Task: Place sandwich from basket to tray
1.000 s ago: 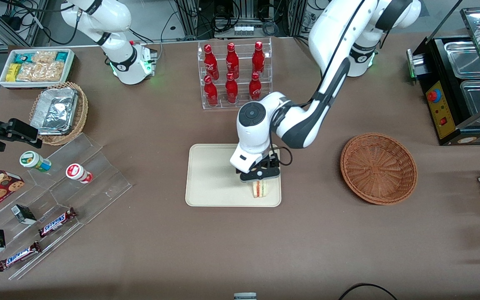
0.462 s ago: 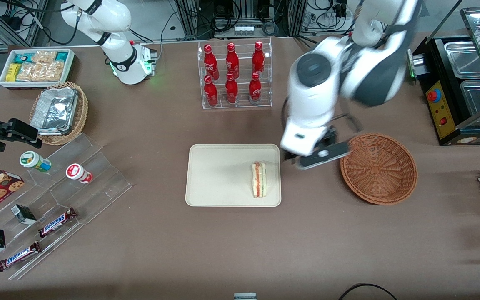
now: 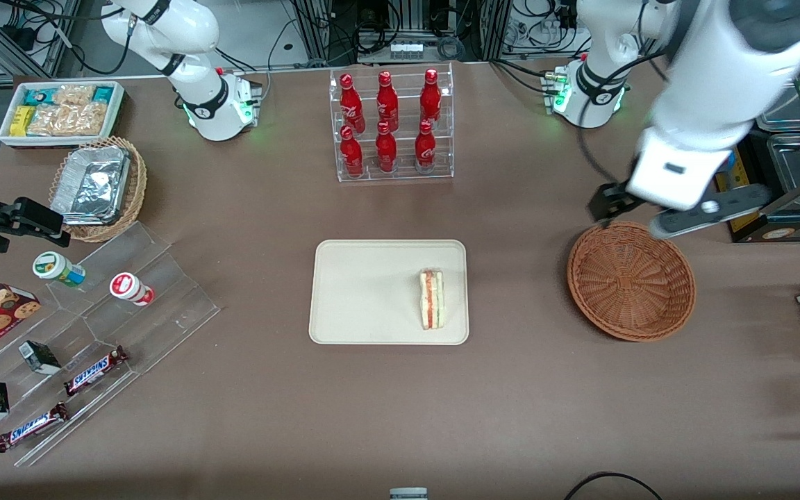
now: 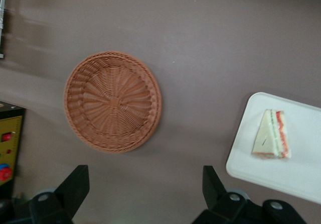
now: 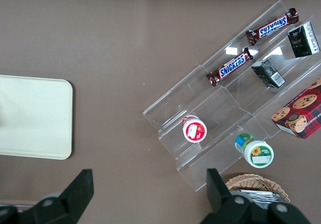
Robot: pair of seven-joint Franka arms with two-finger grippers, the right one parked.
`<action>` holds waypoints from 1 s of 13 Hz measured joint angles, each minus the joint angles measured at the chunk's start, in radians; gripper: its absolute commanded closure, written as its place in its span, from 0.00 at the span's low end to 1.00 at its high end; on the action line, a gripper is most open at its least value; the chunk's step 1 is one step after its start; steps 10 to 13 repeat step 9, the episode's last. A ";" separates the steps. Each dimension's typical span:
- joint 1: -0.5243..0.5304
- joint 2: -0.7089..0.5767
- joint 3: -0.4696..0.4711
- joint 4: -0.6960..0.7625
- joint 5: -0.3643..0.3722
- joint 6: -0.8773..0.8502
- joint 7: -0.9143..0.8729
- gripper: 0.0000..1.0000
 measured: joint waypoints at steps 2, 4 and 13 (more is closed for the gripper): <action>0.077 -0.053 0.001 -0.033 -0.031 -0.021 0.116 0.00; 0.139 -0.109 0.003 -0.089 -0.045 -0.027 0.211 0.00; 0.255 -0.159 0.005 -0.152 -0.088 -0.033 0.390 0.00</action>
